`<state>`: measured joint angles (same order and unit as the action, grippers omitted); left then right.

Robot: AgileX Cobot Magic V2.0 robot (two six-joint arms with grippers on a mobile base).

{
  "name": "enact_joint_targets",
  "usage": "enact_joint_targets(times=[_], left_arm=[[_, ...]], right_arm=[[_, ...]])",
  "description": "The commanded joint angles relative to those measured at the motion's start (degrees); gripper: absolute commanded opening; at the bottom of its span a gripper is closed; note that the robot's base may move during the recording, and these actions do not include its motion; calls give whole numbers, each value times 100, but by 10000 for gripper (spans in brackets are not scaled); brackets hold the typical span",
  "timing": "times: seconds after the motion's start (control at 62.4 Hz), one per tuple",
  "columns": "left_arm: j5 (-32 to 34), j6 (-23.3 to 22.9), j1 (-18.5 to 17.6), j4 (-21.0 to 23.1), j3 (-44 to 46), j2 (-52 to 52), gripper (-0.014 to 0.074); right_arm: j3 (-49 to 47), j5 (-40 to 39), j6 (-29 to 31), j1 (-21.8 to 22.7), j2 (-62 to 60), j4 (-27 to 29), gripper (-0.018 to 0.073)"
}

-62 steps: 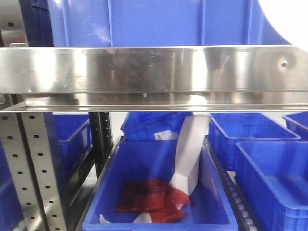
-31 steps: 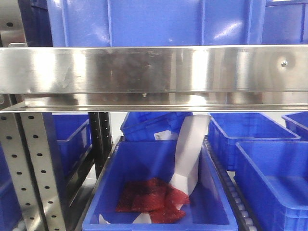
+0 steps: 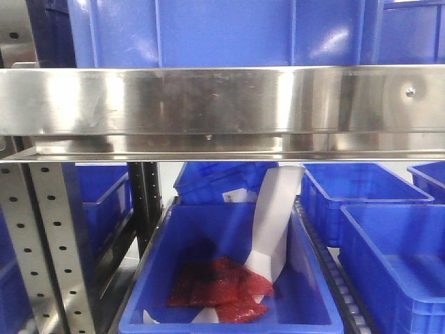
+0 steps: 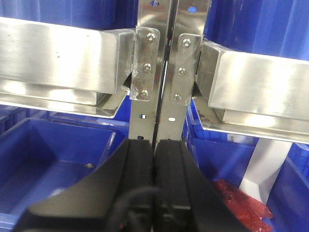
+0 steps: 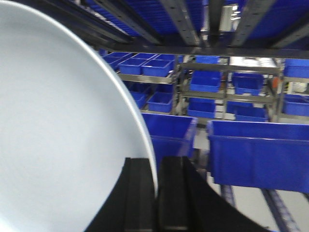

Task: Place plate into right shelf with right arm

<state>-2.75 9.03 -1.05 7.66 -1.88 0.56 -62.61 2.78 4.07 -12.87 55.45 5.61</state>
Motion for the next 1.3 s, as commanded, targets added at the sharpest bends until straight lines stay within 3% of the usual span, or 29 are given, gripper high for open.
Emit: enact_joint_targets(times=[0.0, 0.304, 0.593, 0.705, 0.849, 0.945, 1.169, 1.281], left_arm=[[516, -40, -11, 47, -59, 59, -128], [516, -40, -11, 47, -59, 59, -128], [516, -40, -11, 47, -59, 59, -128], [516, -40, -11, 47, -59, 59, -128], [516, -40, -11, 47, -59, 59, -128], [516, -40, -11, 47, -59, 59, -128], [516, -40, -11, 47, -59, 59, -128], [516, -40, -11, 47, -59, 59, -128]], right_arm=[[-791, -709, -24, -94, 689, 24, 54], [-2229, -697, -30, -147, 2449, 24, 55], [-2562, -666, -48, -478, 3238, 99, 68], [-2562, -588, -53, -598, 3393, 231, 183], [-2562, -576, -53, -655, 3484, 402, 405], [-2562, -578, -53, -655, 3484, 503, 471], [-2562, -761, -53, -655, 3479, 503, 461], [-2562, -841, -53, -641, 3456, 518, 379]])
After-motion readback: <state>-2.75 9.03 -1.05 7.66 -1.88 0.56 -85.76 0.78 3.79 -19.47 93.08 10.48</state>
